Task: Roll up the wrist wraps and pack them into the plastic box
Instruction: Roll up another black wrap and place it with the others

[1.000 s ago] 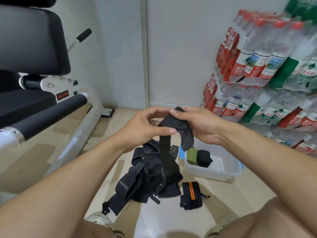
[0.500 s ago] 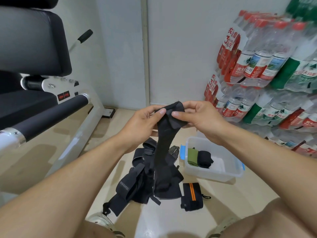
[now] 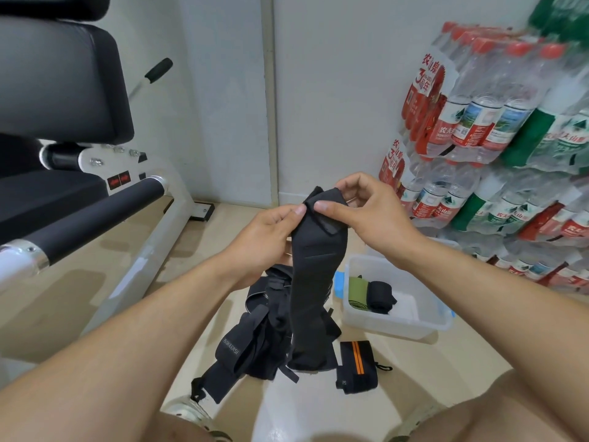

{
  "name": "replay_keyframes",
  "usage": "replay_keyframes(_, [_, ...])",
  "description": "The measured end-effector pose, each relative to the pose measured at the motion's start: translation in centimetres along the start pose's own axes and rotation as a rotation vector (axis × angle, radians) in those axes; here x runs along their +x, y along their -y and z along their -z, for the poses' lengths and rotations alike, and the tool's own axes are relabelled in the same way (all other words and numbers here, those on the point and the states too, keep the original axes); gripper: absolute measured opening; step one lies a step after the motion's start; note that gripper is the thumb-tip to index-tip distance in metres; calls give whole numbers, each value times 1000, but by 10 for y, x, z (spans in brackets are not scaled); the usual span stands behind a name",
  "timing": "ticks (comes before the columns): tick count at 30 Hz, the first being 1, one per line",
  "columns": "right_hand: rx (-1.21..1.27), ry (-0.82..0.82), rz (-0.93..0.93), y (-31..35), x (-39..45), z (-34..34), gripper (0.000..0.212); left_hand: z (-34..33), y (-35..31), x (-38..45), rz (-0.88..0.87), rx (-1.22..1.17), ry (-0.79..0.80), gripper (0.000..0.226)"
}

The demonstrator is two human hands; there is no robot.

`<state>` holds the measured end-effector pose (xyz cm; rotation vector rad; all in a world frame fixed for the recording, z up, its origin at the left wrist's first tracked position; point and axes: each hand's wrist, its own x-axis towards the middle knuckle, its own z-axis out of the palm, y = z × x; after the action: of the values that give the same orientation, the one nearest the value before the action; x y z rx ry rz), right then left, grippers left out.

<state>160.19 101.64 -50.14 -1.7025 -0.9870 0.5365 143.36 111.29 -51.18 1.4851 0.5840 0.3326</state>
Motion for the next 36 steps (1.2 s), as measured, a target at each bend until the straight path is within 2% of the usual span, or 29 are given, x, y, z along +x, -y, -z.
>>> replay_keyframes(2, [72, 6, -15, 3, 0, 0, 24, 2, 1, 1, -1, 3, -14, 38])
replay_keyframes(6, [139, 102, -122, 4, -1, 1, 31, 2, 1, 2, -5, -2, -29, 38])
replay_keyframes(9, [195, 135, -154, 5, -2, -1, 24, 1, 1, 1, -10, -13, -25, 38])
replay_keyframes(13, [158, 46, -108, 2, -3, -6, 18, -1, -2, 0, 0, -33, -20, 39])
replay_keyframes(18, [85, 3, -96, 3, -1, -6, 41, -2, -8, -2, 66, -94, -46, 43])
replay_keyframes(23, [61, 37, 28, 2, -5, -9, 19, 2, -7, 1, 133, -123, -12, 55])
replay_keyframes(26, [49, 46, 46, 3, -6, -10, 17, 2, -8, 1, 140, -101, -13, 50])
replay_keyframes(29, [42, 53, 35, 3, -5, -11, 19, 2, -6, 1, 114, -93, -32, 28])
replay_keyframes(32, [56, 126, 8, 2, -4, -8, 25, 4, -2, 3, 103, -99, -85, 12])
replay_keyframes(36, [137, 342, -41, 0, -3, 5, 31, 9, 1, 3, 77, -94, -118, 19])
